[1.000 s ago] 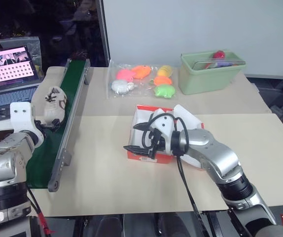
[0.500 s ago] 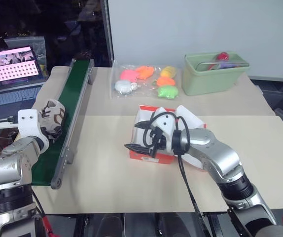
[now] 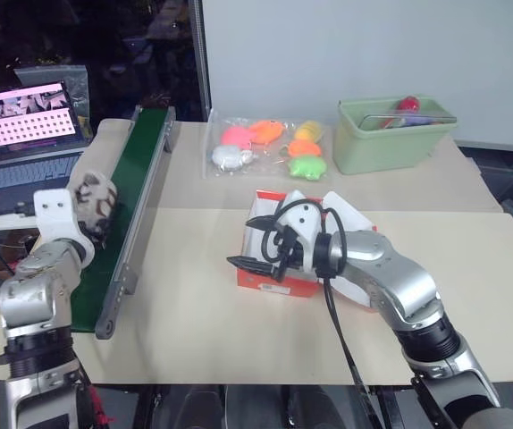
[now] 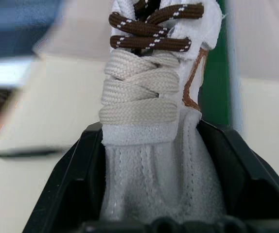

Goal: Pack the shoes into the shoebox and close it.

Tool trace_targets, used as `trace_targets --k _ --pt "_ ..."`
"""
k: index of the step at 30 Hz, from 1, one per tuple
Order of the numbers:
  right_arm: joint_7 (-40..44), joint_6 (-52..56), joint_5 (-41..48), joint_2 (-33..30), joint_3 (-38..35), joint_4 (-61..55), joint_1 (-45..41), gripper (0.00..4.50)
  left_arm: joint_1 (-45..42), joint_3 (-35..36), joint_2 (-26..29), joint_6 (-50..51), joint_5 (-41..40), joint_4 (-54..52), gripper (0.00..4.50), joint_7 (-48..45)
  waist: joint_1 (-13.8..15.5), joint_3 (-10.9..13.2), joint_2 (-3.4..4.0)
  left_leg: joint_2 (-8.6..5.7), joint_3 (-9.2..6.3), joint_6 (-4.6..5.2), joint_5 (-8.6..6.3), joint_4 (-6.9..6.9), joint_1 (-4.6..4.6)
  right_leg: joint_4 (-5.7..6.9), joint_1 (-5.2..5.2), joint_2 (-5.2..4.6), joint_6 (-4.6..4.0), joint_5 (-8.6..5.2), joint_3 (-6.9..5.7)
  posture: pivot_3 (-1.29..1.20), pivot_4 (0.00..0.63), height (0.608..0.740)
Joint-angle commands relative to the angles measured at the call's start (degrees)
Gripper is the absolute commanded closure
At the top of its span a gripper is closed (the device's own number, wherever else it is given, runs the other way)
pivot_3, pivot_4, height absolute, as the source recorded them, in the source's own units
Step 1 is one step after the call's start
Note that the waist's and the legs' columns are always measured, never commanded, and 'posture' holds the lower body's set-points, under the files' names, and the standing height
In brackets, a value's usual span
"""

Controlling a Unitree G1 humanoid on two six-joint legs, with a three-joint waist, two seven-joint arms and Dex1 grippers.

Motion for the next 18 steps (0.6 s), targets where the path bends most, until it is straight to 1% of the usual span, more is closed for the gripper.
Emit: trace_targets --k 1,3,4,6,7,8,9,11,14,18 --pt "-6.48 1.72 2.91 6.34 -7.62 4.17 -3.09 0.0 -2.83 -7.24 0.86 -13.25 9.66 -8.52 1.81 4.82 -0.22 -0.01 -0.01 0.0 0.01 -0.01 -0.01 0.0 -0.04 -0.03 -0.02 -0.02 0.0 0.01 0.0 0.0 0.15 0.729" --pt "-9.45 3.87 5.8 10.19 -11.72 6.57 -4.39 0.0 -3.37 -9.82 -1.03 -15.88 10.96 -10.64 1.81 5.15 -0.08 -0.01 -0.02 -0.02 0.03 -0.03 -0.02 -0.02 -0.14 0.01 -0.05 -0.08 0.04 0.05 0.01 0.0 0.15 0.729" --pt "-11.75 5.83 8.26 12.79 -15.08 8.36 -5.72 0.0 -3.67 -11.37 -2.87 -16.79 9.95 -12.09 1.81 4.05 0.1 -0.01 -0.02 -0.04 0.02 -0.03 -0.02 -0.02 -0.2 0.04 -0.09 -0.12 0.05 0.07 0.01 0.0 0.15 0.729" --pt "-17.16 9.86 15.16 18.48 -22.84 12.18 -8.85 0.0 -3.57 -15.54 -7.0 -17.41 4.5 -15.16 1.81 -1.87 0.13 -0.02 -0.02 -0.04 0.0 -0.03 -0.03 -0.03 -0.29 0.04 -0.12 -0.15 0.08 0.1 -0.01 0.0 0.15 0.729" --pt "-19.21 11.39 17.65 20.46 -25.75 13.53 -10.14 0.0 -3.5 -17.01 -8.6 -17.56 2.57 -16.2 1.81 -4.33 0.17 -0.02 -0.01 -0.03 0.0 -0.03 -0.03 -0.03 -0.31 0.05 -0.11 -0.16 0.08 0.1 -0.01 0.0 0.15 0.729" --pt "-21.73 13.2 20.8 22.39 -28.99 15.61 -11.59 0.0 -2.15 -19.55 -10.35 -16.86 -1.64 -18.96 1.81 -8.63 0.19 -0.01 -0.02 -0.04 0.0 -0.03 -0.03 -0.03 -0.34 0.04 -0.13 -0.16 0.08 0.11 -0.02 0.0 0.15 0.729" --pt "-22.97 14.78 22.88 23.43 -30.74 16.68 -12.32 0.0 -0.8 -20.74 -11.63 -16.53 -4.42 -21.08 1.81 -11.14 0.03 -0.01 -0.01 -0.05 -0.03 -0.03 -0.03 -0.03 -0.38 0.04 -0.13 -0.16 0.09 0.11 -0.06 0.0 0.15 0.729" --pt "-23.75 17.64 25.23 23.92 -32.02 17.43 -13.04 0.0 0.77 -20.95 -13.68 -12.66 -10.23 -23.57 1.81 -14.41 -0.15 -0.01 -0.01 -0.03 -0.02 -0.03 -0.03 -0.03 -0.43 0.03 -0.18 -0.16 0.08 0.12 -0.06 0.0 0.15 0.729" --pt "-25.93 19.75 27.93 24.82 -33.37 18.29 -13.77 0.0 0.53 -20.65 -14.38 -11.47 -11.82 -24.31 1.81 -15.28 -1.15 -0.01 0.01 0.02 0.01 -0.01 -0.03 -0.03 -0.53 0.07 -0.37 -0.09 0.08 0.12 -0.04 0.0 0.15 0.729" --pt "-27.68 20.4 28.18 25.23 -32.52 19.53 -14.31 0.0 -0.41 -22.21 -14.32 -10.88 -12.1 -24.46 1.81 -16.56 -2.11 -0.01 0.03 0.03 0.02 0.01 -0.01 -0.03 -0.42 0.06 -0.38 0.01 0.05 0.12 0.0 0.0 0.15 0.729"
